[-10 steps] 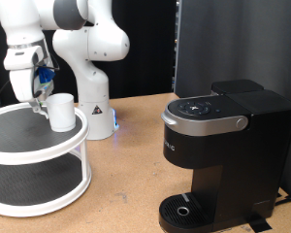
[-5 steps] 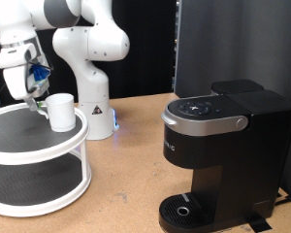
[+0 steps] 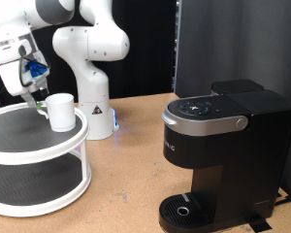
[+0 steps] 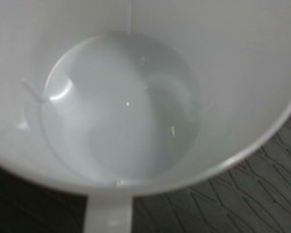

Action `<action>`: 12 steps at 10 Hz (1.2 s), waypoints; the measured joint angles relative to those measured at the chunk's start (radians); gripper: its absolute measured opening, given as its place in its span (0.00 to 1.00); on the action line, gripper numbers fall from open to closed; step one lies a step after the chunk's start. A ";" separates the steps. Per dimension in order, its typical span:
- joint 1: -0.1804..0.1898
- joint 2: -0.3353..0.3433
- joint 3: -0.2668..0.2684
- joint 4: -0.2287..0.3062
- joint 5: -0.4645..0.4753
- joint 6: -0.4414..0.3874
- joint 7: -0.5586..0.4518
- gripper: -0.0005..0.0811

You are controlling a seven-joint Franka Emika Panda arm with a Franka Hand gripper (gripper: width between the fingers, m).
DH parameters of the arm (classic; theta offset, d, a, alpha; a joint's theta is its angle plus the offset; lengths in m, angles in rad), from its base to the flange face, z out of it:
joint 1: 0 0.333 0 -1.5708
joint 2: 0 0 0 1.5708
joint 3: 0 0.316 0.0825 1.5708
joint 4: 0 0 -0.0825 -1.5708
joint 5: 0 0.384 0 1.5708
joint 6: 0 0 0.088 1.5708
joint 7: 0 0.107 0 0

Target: Make a cup of coffee with the keurig machine

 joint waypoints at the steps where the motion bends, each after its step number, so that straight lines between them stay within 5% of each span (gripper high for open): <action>1: 0.002 0.000 0.002 -0.004 0.006 0.013 0.004 0.99; 12: 0.012 0.014 0.017 -0.031 0.011 0.061 0.016 0.99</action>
